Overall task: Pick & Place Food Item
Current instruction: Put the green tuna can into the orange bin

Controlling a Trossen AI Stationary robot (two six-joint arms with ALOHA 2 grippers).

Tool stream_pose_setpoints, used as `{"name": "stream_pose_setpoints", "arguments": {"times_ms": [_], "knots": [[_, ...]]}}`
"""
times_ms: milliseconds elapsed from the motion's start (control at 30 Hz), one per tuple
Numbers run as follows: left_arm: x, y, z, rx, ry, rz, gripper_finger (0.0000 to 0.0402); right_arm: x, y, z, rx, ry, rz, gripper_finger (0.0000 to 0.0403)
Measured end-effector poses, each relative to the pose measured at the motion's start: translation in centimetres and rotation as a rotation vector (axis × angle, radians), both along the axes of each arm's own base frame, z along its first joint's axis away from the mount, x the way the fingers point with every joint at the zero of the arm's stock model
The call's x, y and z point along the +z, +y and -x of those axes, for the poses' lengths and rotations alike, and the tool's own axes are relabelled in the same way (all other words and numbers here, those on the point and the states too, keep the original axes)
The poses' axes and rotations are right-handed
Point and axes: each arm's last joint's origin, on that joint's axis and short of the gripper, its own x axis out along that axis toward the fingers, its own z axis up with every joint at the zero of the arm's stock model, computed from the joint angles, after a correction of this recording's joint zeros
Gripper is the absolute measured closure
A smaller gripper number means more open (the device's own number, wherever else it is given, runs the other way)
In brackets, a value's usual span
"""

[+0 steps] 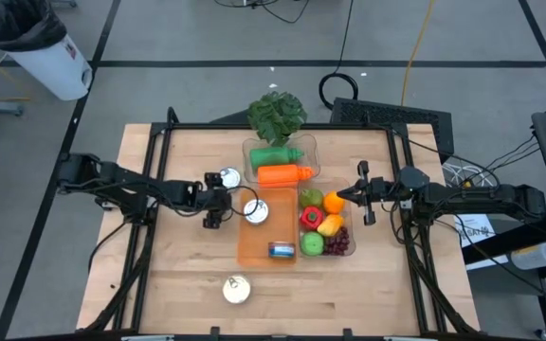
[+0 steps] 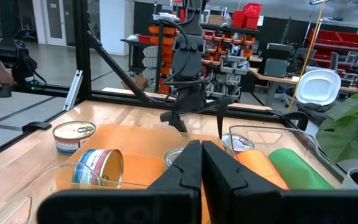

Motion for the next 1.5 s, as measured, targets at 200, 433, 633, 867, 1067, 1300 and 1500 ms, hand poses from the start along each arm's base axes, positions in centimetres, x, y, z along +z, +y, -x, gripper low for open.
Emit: {"name": "stream_pose_setpoints", "arguments": {"times_ms": [200,433,633,867,1067,1300,1500], "knots": [[-0.2,-0.2,0.0,0.052,-0.021,0.129,0.0011,0.0,0.0,0.0,0.001,0.001,0.0,0.0403],[-0.4,-1.0,0.2,0.032,0.004,0.442,0.0012,0.0,0.0,0.0,0.001,0.001,0.0,0.0403],[-0.4,-1.0,0.2,0.029,0.003,0.438,0.0012,0.0,0.0,0.0,0.0,0.001,0.0,0.0403],[-0.4,-0.7,0.2,0.1,-0.014,0.371,0.0012,0.0,0.0,0.0,0.0,0.0,0.0,0.0403],[0.0,-0.6,0.4,0.178,-0.031,0.329,0.0011,0.0,0.0,0.0,0.0,0.001,0.0,0.0403],[2.5,-0.7,0.1,0.279,-0.144,0.345,0.0011,0.0,0.0,0.0,0.0,0.001,0.0,0.0403],[4.8,-1.0,0.1,0.446,-0.319,0.363,0.0011,0.0,0.0,0.0,0.0,0.001,0.0,0.0403]]}}
